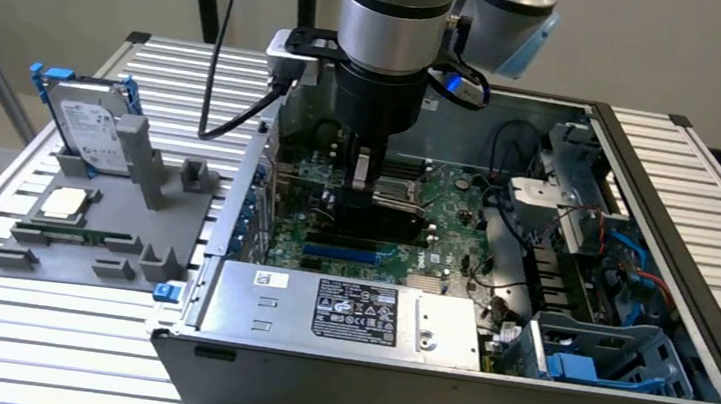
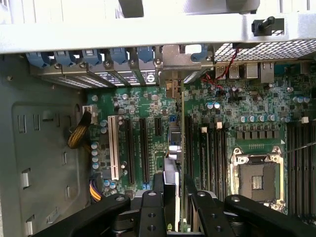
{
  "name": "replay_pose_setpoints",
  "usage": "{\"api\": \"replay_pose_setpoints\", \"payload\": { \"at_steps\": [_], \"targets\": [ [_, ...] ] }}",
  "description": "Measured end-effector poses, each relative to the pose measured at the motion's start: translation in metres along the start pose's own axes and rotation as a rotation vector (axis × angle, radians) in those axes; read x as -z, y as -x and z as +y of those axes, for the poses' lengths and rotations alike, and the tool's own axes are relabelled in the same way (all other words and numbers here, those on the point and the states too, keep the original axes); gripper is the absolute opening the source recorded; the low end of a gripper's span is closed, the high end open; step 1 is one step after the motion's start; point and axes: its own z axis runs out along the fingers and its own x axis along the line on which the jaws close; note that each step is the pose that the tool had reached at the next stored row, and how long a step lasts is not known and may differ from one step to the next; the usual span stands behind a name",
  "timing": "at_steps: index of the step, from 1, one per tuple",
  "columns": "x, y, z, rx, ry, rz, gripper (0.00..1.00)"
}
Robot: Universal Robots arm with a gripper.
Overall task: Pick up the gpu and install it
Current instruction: 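Insert the gpu into the slot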
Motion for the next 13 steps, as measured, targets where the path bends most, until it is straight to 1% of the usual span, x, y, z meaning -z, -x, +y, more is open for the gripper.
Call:
{"api": "replay_pose_setpoints", "payload": {
  "at_steps": [9, 13],
  "targets": [
    [-0.0003, 0.0, 0.0002, 0.0, -0.0002, 0.0001, 0.27],
    [-0.0057, -0.0003, 0.0028, 0.0, -0.0003, 0.0001, 0.27]
  ]
}}
